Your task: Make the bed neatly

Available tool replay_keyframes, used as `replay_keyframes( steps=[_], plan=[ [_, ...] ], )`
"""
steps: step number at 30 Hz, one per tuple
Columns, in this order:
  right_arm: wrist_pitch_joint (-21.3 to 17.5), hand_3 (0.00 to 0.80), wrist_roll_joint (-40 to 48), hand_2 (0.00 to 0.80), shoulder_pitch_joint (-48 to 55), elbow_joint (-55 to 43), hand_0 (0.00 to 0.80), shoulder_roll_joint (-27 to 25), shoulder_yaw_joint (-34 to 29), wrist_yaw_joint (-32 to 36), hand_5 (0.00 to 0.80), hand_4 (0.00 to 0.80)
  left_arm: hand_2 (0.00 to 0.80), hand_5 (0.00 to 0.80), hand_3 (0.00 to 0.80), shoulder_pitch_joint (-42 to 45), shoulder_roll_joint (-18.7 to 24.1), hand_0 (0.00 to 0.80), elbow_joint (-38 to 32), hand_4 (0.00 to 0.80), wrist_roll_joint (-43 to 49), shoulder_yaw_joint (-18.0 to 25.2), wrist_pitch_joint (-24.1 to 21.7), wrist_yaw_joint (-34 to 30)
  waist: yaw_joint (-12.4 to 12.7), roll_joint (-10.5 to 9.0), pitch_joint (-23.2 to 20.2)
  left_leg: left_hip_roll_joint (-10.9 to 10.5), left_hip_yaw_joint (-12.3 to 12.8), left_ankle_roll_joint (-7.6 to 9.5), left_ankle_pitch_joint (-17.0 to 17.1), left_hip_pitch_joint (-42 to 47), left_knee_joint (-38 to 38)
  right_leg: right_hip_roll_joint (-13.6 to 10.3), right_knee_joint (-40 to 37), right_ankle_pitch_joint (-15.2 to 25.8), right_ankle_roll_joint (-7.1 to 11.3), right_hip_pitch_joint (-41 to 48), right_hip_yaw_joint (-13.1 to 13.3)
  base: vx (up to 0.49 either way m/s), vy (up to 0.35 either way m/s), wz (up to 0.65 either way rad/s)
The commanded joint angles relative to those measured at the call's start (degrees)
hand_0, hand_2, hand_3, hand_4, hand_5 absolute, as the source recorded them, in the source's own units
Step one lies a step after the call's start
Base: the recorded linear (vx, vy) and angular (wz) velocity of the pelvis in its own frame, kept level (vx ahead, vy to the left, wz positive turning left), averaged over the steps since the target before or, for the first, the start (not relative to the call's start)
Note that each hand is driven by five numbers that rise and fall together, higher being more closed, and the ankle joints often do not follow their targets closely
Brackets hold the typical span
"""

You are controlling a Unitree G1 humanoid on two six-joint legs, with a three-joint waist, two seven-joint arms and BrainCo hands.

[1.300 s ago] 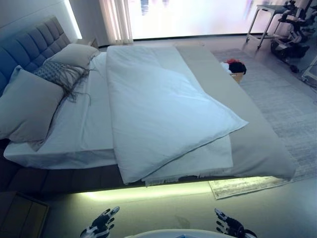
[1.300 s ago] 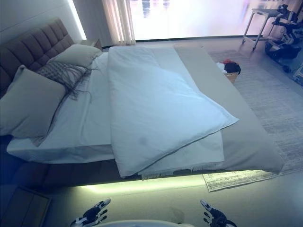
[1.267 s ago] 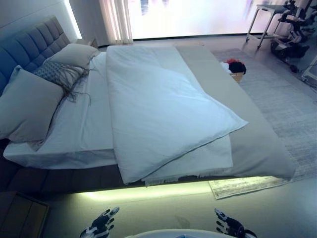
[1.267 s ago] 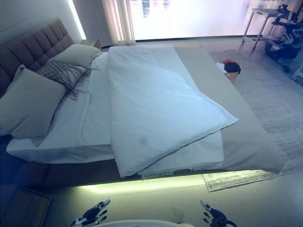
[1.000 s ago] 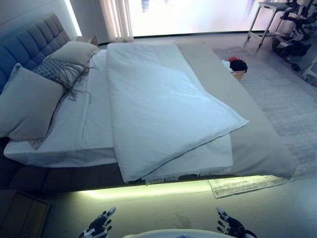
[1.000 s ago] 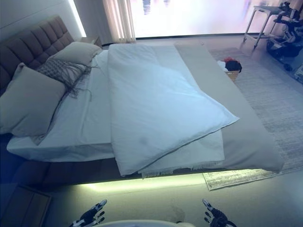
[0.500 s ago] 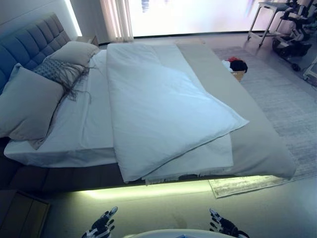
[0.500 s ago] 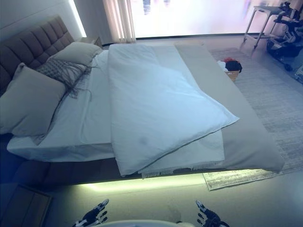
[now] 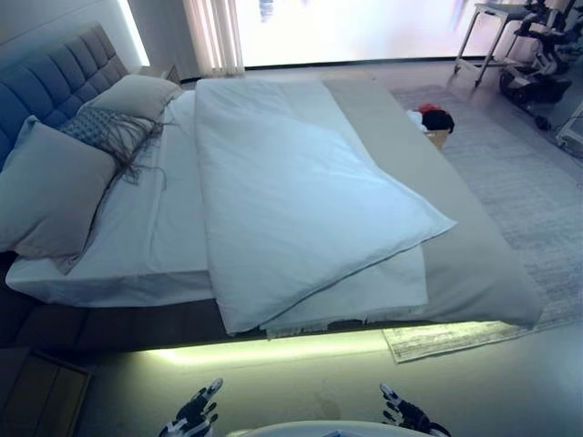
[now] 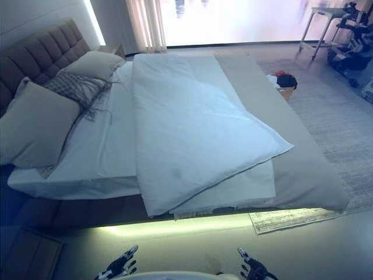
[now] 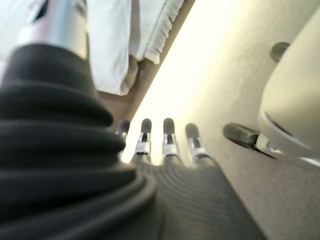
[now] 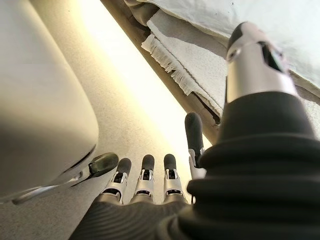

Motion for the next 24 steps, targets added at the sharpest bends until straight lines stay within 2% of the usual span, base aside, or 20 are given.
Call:
replay_keyframes(
  steps=[1,3,6,7,8,10,12,13,14,15,17,18,20,22,24],
  plan=[
    [0.18,0.000,-0.19,0.000,-5.28,3.13,0.000,0.02,-0.60,-0.35,0.000,0.000,0.000,0.000,0.000,-4.49,-0.75,0.000,2.82,0.000,-1.30,2.48,-2.58,-0.14,-0.25,-2.97,3.20,-2.66,-1.85,1.75,2.33,-7.45,20.69,-2.02,7.56,-2.36,-2.05,-0.52,-0.35,0.098,0.022,-0.13],
    [0.64,0.000,-1.91,0.000,-5.17,3.29,0.000,-0.79,-0.24,-1.51,0.000,0.000,0.000,0.000,0.000,-4.29,-0.94,0.000,2.62,0.000,-2.04,2.40,-2.18,-0.13,0.19,-2.11,4.45,-1.76,-3.17,1.04,5.95,-12.32,22.50,-1.33,9.75,-3.54,-2.55,-0.61,1.47,0.174,0.095,-0.30],
    [0.77,0.000,-1.98,0.000,-5.73,3.87,0.000,-1.42,-0.31,-1.94,0.000,0.000,0.000,0.000,0.000,-3.66,-1.26,0.000,2.93,0.000,-2.55,2.15,-1.66,0.62,1.30,-0.23,5.54,0.50,-2.92,-0.82,10.85,-13.85,8.40,-0.04,9.87,-5.26,-1.11,1.79,3.43,0.335,0.203,-0.42],
    [0.81,0.000,-1.89,0.000,-6.13,3.82,0.000,-1.69,-0.46,-1.76,0.000,0.000,0.000,0.000,0.000,-3.19,-1.28,0.000,3.20,0.000,-2.08,1.96,-1.64,0.58,2.65,0.26,5.80,1.42,-3.58,-1.47,13.74,-15.87,1.38,-0.05,8.46,-6.04,-0.66,4.59,4.10,0.430,0.211,-0.20],
    [0.59,0.000,-1.56,0.000,-6.19,3.82,0.000,-1.75,-0.42,-1.64,0.000,0.000,0.000,0.000,0.000,-2.82,-1.37,0.000,3.39,0.000,-1.60,1.92,-1.59,0.76,3.47,0.05,6.14,1.44,-4.06,-1.85,15.18,-16.23,-2.69,-0.54,7.69,-6.70,-0.33,6.76,4.47,0.485,0.223,-0.21],
    [-0.13,0.000,0.07,0.000,-5.99,3.53,0.000,-1.80,-0.36,-1.65,0.000,0.000,0.000,0.000,0.000,-1.74,-1.87,0.000,3.69,0.000,0.06,2.47,-1.66,1.43,4.87,-0.19,5.88,2.55,-4.99,-2.45,16.10,-19.58,-3.76,-1.55,6.46,-8.93,0.28,10.56,4.97,0.456,0.232,-0.38],
    [-0.66,0.000,0.33,0.000,-6.22,3.45,0.000,-1.73,-1.07,-1.39,0.000,0.000,0.000,0.000,0.000,-1.11,-1.85,0.000,4.23,0.000,0.82,3.95,-1.69,1.33,5.30,-0.51,5.09,3.37,-2.15,-1.79,14.04,-18.34,-3.49,-3.82,5.98,-9.47,1.41,12.24,4.06,0.428,0.304,-0.68],
    [-0.56,0.000,0.11,0.000,-6.53,3.21,0.000,-1.43,-1.72,-1.64,0.000,0.000,0.000,0.000,0.000,-0.87,-1.61,0.000,4.54,0.000,0.35,4.68,-1.98,1.07,5.17,-0.55,4.45,3.83,0.44,-1.66,13.60,-16.80,-2.13,-5.92,6.51,-9.29,2.59,12.63,2.21,0.488,0.391,-0.36],
    [-0.81,0.000,1.64,0.000,-6.30,2.83,0.000,-1.29,-2.66,-1.25,0.000,0.000,0.000,0.000,0.000,-1.11,-1.09,0.000,4.88,0.000,-0.18,5.31,-2.43,0.19,4.97,-0.50,4.22,4.00,1.88,-1.48,12.61,-16.67,0.98,-7.41,8.37,-9.74,3.01,12.52,0.57,0.437,0.349,-0.08],
    [-0.92,0.000,2.02,0.000,-6.20,2.75,0.000,-1.23,-2.90,-1.16,0.000,0.000,0.000,0.000,0.000,-1.19,-0.94,0.000,4.96,0.000,-0.35,5.47,-2.60,-0.20,4.89,-0.60,4.18,3.92,2.13,-1.40,12.09,-16.85,1.91,-7.76,9.04,-9.96,3.10,12.34,0.31,0.436,0.318,-0.09],
    [-1.60,0.000,1.45,0.000,-4.65,2.18,0.000,-0.62,-3.84,-0.47,0.000,0.000,0.000,0.000,0.000,-2.55,0.57,0.000,4.60,0.000,0.51,6.21,-2.40,-2.24,4.51,-1.18,3.39,2.02,2.95,1.09,9.66,-17.31,4.61,-8.72,13.47,-9.09,3.37,12.54,0.00,0.397,0.264,-0.13],
    [-1.87,0.000,1.79,0.000,-4.05,2.12,0.000,-0.30,-3.57,0.00,0.000,0.000,0.000,0.000,0.000,-3.54,1.29,0.000,3.97,0.000,0.56,5.12,-2.18,-2.55,4.47,-1.67,2.78,0.64,3.45,2.55,8.87,-17.11,4.88,-10.32,18.00,-4.49,4.32,11.55,-0.77,0.337,0.222,0.20],
    [-1.78,0.000,1.60,0.000,-3.78,2.19,0.000,-0.38,-3.63,0.58,0.000,0.000,0.000,0.000,0.000,-4.51,1.86,0.000,2.97,0.000,0.81,3.63,-2.33,-2.78,4.22,-1.58,2.46,-0.71,3.56,3.79,7.58,-15.95,4.92,-13.04,25.66,1.21,4.91,6.95,-1.04,0.318,0.238,0.16],
    [-1.00,0.000,2.00,0.000,-3.80,2.21,0.000,-0.95,-3.71,0.04,0.000,0.000,0.000,0.000,0.000,-5.39,2.40,0.000,2.04,0.000,1.18,2.79,-2.03,-2.43,3.37,-0.88,2.70,-1.21,3.32,4.28,6.79,-13.89,4.32,-12.72,29.24,1.83,4.24,0.84,-0.31,0.284,0.138,-0.18],
    [-0.58,0.000,3.35,0.000,-4.35,2.63,0.000,-1.51,-3.51,0.88,0.000,0.000,0.000,0.000,0.000,-6.91,2.87,0.000,1.18,0.000,-0.04,1.37,-1.91,-1.54,2.04,-0.29,3.80,-1.18,2.76,3.69,6.41,-11.13,3.38,-10.43,22.88,-0.06,3.05,-5.93,-1.35,0.222,-0.050,-0.10]
  ],
)
